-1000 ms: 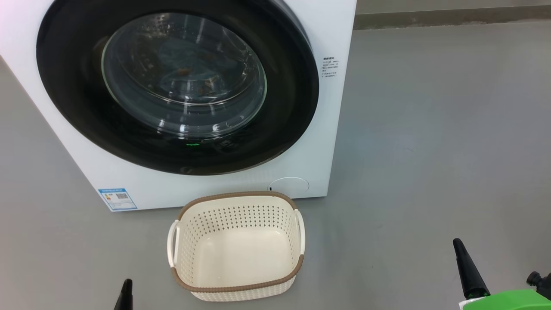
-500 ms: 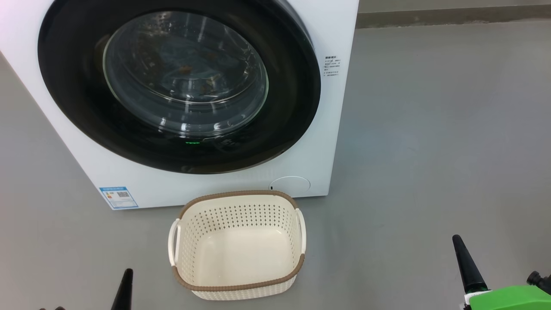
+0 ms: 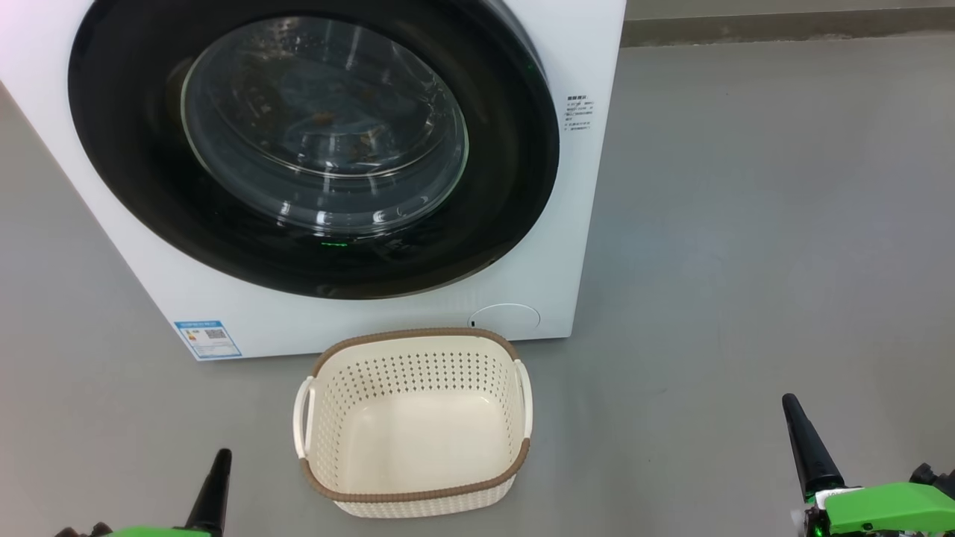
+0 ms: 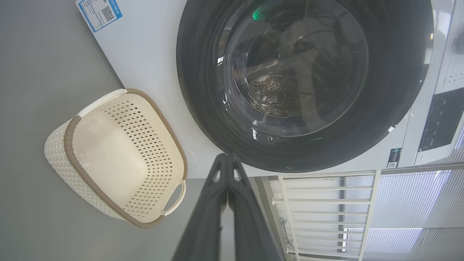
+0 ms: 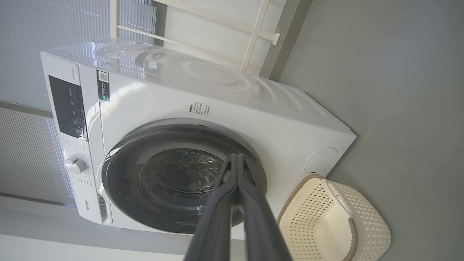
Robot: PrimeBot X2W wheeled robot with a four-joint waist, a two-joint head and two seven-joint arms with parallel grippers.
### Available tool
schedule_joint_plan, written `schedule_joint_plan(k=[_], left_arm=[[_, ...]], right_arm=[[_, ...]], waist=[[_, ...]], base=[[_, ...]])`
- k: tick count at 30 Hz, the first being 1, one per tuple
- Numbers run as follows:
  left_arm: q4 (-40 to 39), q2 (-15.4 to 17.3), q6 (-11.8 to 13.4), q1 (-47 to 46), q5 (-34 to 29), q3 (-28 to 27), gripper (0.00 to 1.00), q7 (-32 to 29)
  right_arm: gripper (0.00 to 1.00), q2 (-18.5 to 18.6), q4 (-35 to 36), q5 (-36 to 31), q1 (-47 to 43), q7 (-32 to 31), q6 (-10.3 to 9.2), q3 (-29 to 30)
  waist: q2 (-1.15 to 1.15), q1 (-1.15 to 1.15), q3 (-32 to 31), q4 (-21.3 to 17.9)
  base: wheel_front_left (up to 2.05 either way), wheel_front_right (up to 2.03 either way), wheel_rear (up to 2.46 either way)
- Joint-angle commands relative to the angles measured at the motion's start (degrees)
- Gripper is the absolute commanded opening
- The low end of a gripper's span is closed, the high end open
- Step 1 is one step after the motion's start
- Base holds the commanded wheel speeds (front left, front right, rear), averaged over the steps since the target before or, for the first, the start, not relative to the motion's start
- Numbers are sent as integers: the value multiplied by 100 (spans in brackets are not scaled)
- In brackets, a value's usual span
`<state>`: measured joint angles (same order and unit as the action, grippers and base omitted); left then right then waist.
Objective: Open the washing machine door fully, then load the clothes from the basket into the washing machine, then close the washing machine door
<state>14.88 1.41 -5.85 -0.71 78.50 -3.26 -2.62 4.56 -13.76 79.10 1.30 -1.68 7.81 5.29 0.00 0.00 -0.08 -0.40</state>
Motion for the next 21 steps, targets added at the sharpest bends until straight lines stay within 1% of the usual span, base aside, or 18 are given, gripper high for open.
schedule_joint_plan(k=[1, 21], left_arm=[[-107, 129, -43, -318, 172, -192, 0, -58], [-82, 146, -164, -548, 1368, -325, 0, -386]], right_arm=[[0, 17, 117, 173, 256, -51, -26, -74], [0, -86, -20, 1401, 477, -390, -32, 10]], waist=[[0, 0, 1, 2], [0, 0, 26, 40]], base=[[0, 0, 0], [0, 0, 0]])
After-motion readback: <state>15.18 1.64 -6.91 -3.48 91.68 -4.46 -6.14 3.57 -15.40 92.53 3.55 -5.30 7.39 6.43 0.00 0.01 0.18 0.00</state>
